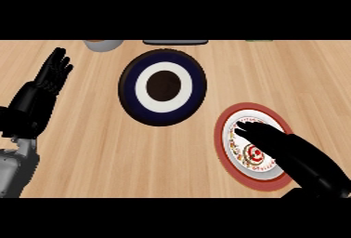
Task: Pick the cupcake from the plate and place it in the plate
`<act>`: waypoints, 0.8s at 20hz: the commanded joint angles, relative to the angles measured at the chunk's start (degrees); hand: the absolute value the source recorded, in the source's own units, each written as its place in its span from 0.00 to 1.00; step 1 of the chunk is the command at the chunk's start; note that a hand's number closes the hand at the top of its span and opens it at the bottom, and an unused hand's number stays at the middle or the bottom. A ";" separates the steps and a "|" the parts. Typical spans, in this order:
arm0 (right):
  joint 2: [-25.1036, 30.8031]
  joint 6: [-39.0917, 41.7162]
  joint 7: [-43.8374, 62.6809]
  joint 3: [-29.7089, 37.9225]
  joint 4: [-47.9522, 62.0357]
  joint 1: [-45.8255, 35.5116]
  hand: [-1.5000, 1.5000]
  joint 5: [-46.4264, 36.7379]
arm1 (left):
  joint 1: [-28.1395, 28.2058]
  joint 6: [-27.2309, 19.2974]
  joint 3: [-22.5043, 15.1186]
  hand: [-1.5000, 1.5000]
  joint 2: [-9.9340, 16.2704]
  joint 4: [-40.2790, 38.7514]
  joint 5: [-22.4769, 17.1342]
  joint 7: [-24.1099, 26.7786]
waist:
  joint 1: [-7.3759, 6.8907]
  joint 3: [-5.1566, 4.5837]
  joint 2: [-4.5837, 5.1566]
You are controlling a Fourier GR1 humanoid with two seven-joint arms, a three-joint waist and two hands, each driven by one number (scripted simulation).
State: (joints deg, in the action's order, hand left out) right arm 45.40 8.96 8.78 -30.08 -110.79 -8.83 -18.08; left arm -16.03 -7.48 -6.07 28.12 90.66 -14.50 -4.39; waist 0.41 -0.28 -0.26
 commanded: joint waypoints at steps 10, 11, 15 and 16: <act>-5.54 18.34 20.19 -4.81 2.29 -7.02 0.00 -6.48 | 2.68 4.23 3.46 0.50 -0.55 0.41 0.59 1.02 | -0.79 0.27 0.28; -7.98 21.35 24.22 -3.35 -0.71 -8.53 0.00 -4.88 | -1.84 2.61 1.93 0.50 -3.11 -2.55 3.53 0.49 | -0.38 0.26 0.29; -7.87 19.77 21.87 -2.88 3.77 -6.65 0.00 -12.13 | -0.82 3.84 3.69 0.50 -3.15 -0.96 2.80 -0.61 | -0.42 0.28 0.27; -8.47 20.94 25.43 -4.40 1.93 -6.02 0.00 -13.07 | -1.70 3.55 4.22 0.50 -2.62 0.31 2.38 -2.97 | -0.38 0.28 0.21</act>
State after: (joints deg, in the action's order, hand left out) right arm 38.29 28.01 31.20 -34.03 -109.41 -15.28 -27.32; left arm -16.22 -4.43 -2.99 25.55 90.33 -12.14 -4.77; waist -0.09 -0.02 -0.02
